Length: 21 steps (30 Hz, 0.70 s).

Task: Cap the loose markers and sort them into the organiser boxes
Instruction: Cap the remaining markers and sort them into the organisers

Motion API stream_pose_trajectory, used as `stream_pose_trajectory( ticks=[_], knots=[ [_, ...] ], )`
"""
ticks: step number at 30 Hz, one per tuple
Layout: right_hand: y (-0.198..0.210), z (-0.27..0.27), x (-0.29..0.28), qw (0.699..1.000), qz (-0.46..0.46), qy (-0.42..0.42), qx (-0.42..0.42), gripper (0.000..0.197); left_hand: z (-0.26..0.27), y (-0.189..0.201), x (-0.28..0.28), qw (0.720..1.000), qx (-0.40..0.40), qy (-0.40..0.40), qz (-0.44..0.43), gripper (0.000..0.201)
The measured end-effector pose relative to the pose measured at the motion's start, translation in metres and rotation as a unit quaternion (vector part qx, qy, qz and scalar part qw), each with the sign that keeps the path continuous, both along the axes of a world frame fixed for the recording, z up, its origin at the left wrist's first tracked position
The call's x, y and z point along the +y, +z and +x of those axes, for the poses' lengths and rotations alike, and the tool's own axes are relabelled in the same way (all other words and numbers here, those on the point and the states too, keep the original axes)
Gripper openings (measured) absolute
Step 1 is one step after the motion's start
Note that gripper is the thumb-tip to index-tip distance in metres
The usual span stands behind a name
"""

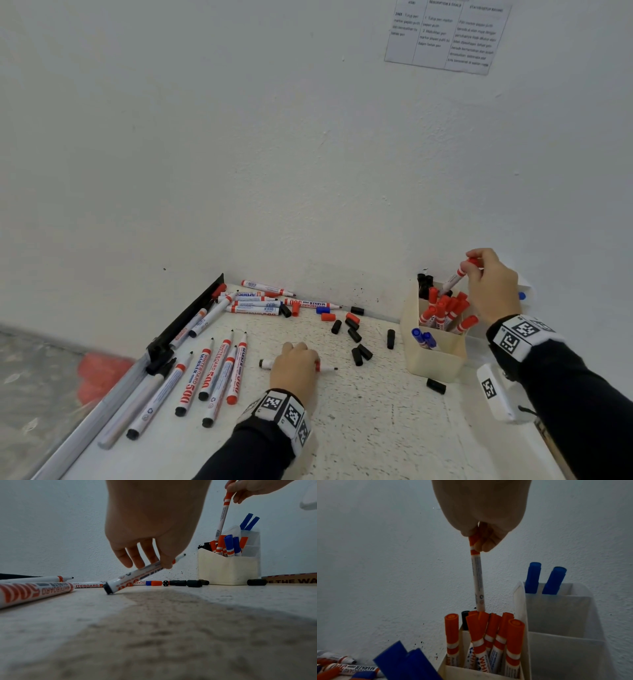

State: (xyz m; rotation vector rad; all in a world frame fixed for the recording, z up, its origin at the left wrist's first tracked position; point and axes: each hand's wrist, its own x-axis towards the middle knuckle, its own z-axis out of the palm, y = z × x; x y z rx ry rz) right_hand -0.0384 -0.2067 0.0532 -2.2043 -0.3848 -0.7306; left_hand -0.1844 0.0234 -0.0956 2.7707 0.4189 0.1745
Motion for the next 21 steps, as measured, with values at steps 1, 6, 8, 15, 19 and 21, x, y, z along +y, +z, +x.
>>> stream_pose_trajectory(
  ticks=[1, 6, 8, 15, 19, 21],
  knots=[
    [0.001, -0.001, 0.001, 1.000, 0.001, 0.006, -0.015, 0.020, 0.000, 0.000, 0.000, 0.999, -0.030, -0.003, 0.010, 0.030],
    [0.000, -0.003, 0.002, 0.995, 0.037, 0.039, -0.083, 0.022, -0.001, 0.005, -0.003, 0.991, -0.132, 0.007, -0.028, 0.034],
    [-0.003, -0.002, 0.003, 0.996, 0.033, 0.052, -0.070, 0.022, -0.001, 0.006, -0.004, 0.986, -0.147, 0.015, -0.075, 0.036],
    [-0.028, 0.009, 0.006, 0.990, -0.108, 0.056, 0.069, 0.022, -0.001, 0.009, -0.007, 0.975, -0.133, 0.033, -0.176, 0.043],
    [-0.055, 0.017, 0.004, 0.911, -0.374, 0.037, 0.169, 0.034, 0.001, 0.006, -0.006, 0.973, -0.110, 0.044, -0.198, 0.038],
    [-0.063, 0.019, 0.003, 0.836, -0.518, 0.008, 0.181, 0.049, 0.002, 0.004, -0.006, 0.973, -0.106, 0.047, -0.200, 0.037]
  ],
)
